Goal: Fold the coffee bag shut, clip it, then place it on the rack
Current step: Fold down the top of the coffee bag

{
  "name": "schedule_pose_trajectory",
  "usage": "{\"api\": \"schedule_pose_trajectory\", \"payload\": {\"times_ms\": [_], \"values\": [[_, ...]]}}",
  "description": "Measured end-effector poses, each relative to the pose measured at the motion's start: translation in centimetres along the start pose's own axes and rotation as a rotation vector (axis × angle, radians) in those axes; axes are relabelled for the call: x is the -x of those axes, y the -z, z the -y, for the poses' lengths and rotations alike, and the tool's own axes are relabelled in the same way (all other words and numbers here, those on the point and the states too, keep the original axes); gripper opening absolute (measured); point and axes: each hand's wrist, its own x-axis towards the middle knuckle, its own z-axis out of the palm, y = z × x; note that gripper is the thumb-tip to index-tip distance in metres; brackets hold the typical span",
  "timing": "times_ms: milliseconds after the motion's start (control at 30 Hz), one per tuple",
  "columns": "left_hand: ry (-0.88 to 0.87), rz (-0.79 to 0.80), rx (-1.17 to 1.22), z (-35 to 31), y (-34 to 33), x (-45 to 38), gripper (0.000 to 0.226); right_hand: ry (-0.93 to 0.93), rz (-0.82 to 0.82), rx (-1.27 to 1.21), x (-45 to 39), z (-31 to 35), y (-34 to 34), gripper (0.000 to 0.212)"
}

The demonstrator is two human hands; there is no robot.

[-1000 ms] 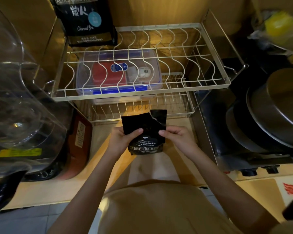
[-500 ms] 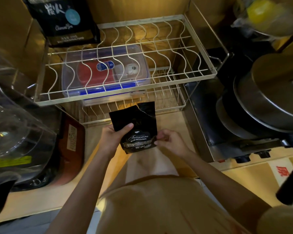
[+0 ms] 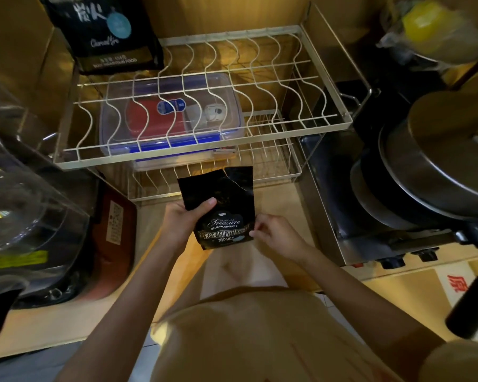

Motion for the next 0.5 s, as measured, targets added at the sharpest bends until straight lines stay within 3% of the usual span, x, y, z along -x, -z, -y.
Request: {"api": "schedule_pose_trajectory", "payload": {"times_ms": [67, 133, 200, 400, 500], "values": [[0.005, 0.007, -0.015, 0.1, 0.1, -0.1, 0.003, -0.039, -0.002, -0.087, -0.1, 0.7, 1.1, 0.034], [0.013, 0.017, -0.035, 0.2, 0.2, 0.0, 0.005, -0.075, -0.083, -0.336, -0.3, 2.1, 2.6, 0.063], [0.025, 0.034, -0.013, 0.3, 0.1, 0.2, 0.010, -0.059, -0.091, -0.532, -0.7, 3.6, 3.9, 0.071], [0.011, 0.037, 0.015, 0.7, 0.4, 0.7, 0.027, -0.052, 0.068, -0.657, -1.7, 4.8, 4.3, 0.038], [0.003, -0.005, 0.044, 0.9, 0.8, 1.0, 0.013, -0.087, 0.013, -0.663, -1.7, 4.2, 3.6, 0.028]]}}
